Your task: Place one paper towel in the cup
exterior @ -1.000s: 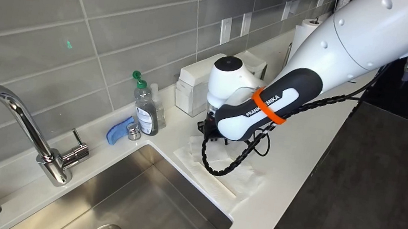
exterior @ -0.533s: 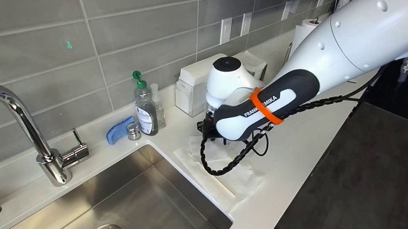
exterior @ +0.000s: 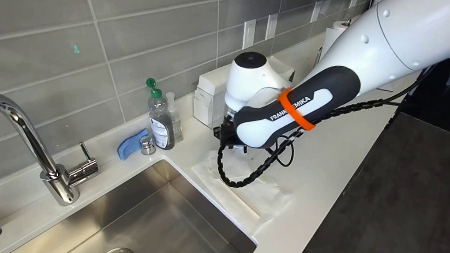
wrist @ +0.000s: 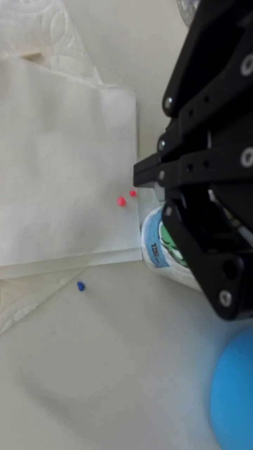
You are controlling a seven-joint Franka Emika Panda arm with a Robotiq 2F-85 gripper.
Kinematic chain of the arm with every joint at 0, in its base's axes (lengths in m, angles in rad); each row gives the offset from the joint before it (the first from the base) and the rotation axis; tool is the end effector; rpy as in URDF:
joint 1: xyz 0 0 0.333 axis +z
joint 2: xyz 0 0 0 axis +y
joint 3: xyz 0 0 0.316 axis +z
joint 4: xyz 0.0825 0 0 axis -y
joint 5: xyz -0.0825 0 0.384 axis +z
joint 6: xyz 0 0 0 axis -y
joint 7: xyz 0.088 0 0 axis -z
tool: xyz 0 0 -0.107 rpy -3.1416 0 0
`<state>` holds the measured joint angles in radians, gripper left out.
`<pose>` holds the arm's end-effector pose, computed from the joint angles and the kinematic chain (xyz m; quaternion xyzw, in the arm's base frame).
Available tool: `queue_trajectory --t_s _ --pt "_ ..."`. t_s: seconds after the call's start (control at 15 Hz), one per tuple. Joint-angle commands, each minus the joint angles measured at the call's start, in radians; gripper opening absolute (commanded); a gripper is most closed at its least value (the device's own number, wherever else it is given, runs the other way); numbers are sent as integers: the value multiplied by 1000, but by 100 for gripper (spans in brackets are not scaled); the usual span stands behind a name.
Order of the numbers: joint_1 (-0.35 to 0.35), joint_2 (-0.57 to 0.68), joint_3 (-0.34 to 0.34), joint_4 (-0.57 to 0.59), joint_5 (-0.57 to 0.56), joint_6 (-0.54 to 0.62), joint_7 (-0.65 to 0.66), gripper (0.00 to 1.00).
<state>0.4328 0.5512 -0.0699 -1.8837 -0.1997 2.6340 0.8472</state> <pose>0.6094 0.2400 0.2333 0.9808 -0.1508 0.1232 0.0054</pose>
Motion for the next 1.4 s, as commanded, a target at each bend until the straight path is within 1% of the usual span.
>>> queue_trajectory --t_s 0.0,0.4,0.47,0.53,0.6,0.67,0.73,0.8,0.87,1.07,1.33 --pt "-13 -41 21 -12 17 -54 -8 0" --pt "-22 -12 34 13 13 -70 -7 1" --pt "-20 -4 30 18 9 -75 -4 8" --pt "-20 6 29 25 9 -77 -3 12" --pt "-19 12 26 28 7 -76 -1 25" --pt "-19 18 25 31 8 -78 -1 30" --pt "-19 23 25 32 8 -78 -1 28" --pt "-20 27 24 33 9 -76 -1 30" --pt "-20 32 23 34 10 -75 0 26" --pt "-21 44 21 41 10 -69 -3 21" --pt "-21 63 17 57 8 -71 -4 21"
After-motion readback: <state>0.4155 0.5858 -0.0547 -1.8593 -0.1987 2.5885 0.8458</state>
